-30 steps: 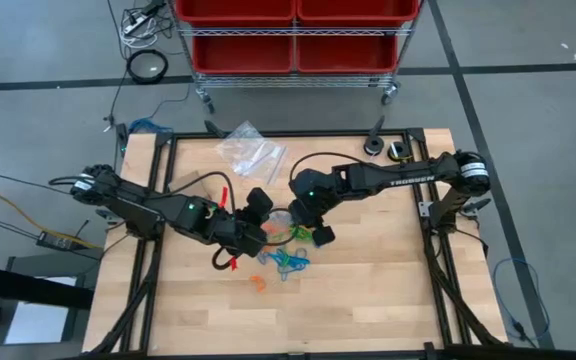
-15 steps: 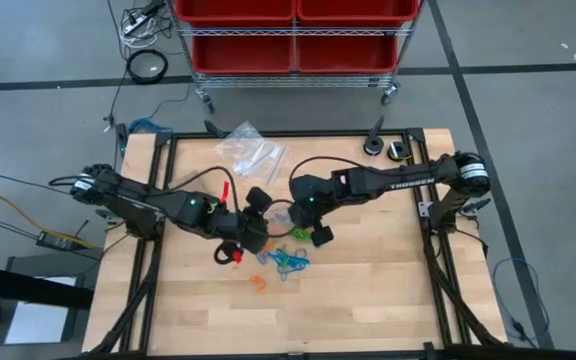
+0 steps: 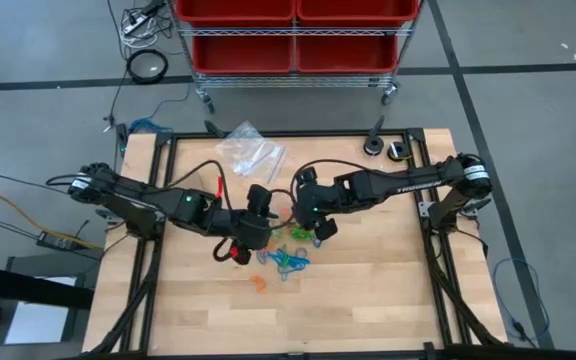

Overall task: Sort rubber bands
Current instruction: Put the orange rubber band into the transparent zip bag

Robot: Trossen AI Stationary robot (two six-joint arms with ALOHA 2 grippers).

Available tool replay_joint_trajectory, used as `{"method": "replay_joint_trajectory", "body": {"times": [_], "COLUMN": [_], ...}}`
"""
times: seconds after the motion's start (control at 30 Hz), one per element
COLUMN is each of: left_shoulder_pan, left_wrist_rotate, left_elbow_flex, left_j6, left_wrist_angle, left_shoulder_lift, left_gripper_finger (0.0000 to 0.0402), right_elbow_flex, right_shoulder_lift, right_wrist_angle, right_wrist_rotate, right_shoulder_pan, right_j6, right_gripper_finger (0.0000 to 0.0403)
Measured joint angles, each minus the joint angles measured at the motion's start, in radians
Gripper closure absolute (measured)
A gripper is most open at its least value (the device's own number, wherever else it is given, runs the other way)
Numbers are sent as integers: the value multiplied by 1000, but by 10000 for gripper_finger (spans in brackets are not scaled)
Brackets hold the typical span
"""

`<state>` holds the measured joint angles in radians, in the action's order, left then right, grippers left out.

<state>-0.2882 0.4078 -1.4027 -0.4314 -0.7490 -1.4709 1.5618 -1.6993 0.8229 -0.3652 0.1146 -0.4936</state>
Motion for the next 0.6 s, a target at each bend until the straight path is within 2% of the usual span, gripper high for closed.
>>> {"method": "replay_joint_trajectory", "body": {"times": [0.1,0.37,0.47,0.6], "left_shoulder_pan": [0,-46,-79,-118], "left_wrist_rotate": [-12,-123,-130,-137], "left_elbow_flex": [0,1,50,188], "left_j6": [54,259,294,340], "left_wrist_angle": [-29,-169,-123,-11], "left_shoulder_lift": [17,41,42,43], "left_gripper_finger": [174,196,204,208], "right_elbow_flex": [15,13,13,13], "right_shoulder_lift": [1,0,0,0], "right_wrist_angle": [59,216,223,216], "right_wrist_rotate": [-46,-124,-156,-172], "right_shoulder_pan": [9,54,81,111], "right_j6": [-8,13,14,19], "right_gripper_finger": [403,403,403,403]}}
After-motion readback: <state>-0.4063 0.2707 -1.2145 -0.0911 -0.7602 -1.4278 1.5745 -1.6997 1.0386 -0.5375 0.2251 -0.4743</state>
